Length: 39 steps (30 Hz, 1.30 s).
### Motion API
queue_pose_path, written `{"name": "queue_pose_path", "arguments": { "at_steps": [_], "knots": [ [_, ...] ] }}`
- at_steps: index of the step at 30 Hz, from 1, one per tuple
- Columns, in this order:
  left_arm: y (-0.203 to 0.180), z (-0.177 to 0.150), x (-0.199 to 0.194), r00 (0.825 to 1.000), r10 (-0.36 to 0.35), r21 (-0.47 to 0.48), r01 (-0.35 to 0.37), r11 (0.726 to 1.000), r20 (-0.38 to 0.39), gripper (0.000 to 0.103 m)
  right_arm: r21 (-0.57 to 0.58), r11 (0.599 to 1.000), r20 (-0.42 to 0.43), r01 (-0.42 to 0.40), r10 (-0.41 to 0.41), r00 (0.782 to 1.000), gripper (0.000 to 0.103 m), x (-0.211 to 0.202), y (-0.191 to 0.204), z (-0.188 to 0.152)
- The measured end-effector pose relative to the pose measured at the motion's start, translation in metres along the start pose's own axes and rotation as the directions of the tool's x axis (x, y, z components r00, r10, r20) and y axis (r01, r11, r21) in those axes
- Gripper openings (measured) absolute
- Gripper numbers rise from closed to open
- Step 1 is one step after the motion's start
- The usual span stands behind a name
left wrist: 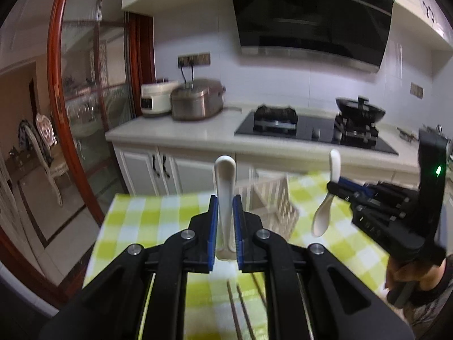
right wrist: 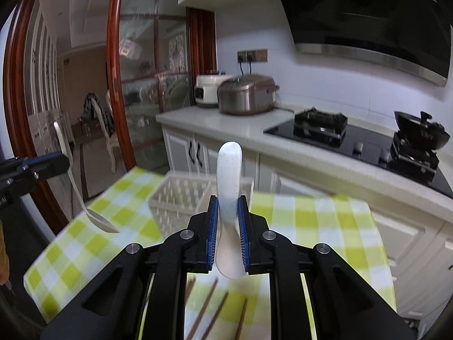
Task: Organize utensils
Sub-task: 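Lift the white spoon with the right tool and carry it to the caddy, then open the right tool to drop the spoon into the caddy, withdraw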
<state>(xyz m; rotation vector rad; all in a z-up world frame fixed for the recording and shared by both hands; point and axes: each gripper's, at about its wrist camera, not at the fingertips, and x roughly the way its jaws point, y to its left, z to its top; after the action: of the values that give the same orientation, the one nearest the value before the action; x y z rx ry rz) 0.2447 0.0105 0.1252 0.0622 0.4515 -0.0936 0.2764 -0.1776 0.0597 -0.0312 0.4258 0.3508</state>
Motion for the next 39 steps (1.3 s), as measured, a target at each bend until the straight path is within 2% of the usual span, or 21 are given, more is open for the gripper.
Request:
{"name": "queue_pose_path", "arguments": {
  "at_steps": [5,9,14,20,26,34,35,37,38,39],
  "knots": [
    [-0.009,0.04,0.014,0.999,0.005,0.017,-0.005,1.0,0.048,0.011,0.024,0.999,0.049,-0.034,0.033,0.998,0.014,0.017,-0.01,0.024],
    [-0.014,0.05,0.039,0.998,0.011,0.01,-0.012,1.0,0.059,0.011,0.014,0.998,0.071,-0.061,0.06,0.996,0.014,0.038,-0.011,0.031],
    [-0.013,0.038,0.075,0.999,-0.006,-0.035,0.007,0.999,0.049,0.011,0.017,0.996,0.063,-0.09,0.089,0.994,0.014,0.063,-0.009,0.024],
    [-0.013,0.01,0.114,1.0,-0.02,-0.058,0.02,0.998,0.001,0.011,0.023,0.995,0.009,-0.094,0.094,0.996,0.014,0.096,-0.013,0.003],
    [-0.004,-0.014,0.139,1.0,-0.021,-0.087,0.02,0.996,-0.014,0.011,0.039,0.993,-0.032,-0.11,0.112,0.993,0.015,0.115,-0.015,-0.014],
    [0.001,-0.031,0.156,0.999,-0.003,-0.088,0.0,0.996,-0.038,0.011,0.033,0.994,-0.044,-0.102,0.104,0.994,0.015,0.123,-0.016,-0.023],
    [0.002,-0.032,0.155,0.999,-0.001,-0.088,-0.002,0.996,-0.038,0.015,0.035,0.994,-0.043,-0.1,0.102,0.994,0.015,0.122,-0.016,-0.023],
    [0.004,-0.03,0.152,1.0,0.012,-0.096,-0.014,0.995,-0.024,0.03,0.038,0.995,-0.039,-0.097,0.098,0.994,0.015,0.117,-0.018,-0.022],
    [0.005,-0.029,0.149,1.0,0.021,-0.104,-0.022,0.994,-0.01,0.046,0.038,0.995,-0.036,-0.094,0.096,0.995,0.015,0.115,-0.019,-0.021],
    [0.007,-0.028,0.145,1.0,0.029,-0.111,-0.029,0.993,0.003,0.057,0.037,0.995,-0.032,-0.091,0.092,0.995,0.015,0.111,-0.02,-0.02]
  ]
}}
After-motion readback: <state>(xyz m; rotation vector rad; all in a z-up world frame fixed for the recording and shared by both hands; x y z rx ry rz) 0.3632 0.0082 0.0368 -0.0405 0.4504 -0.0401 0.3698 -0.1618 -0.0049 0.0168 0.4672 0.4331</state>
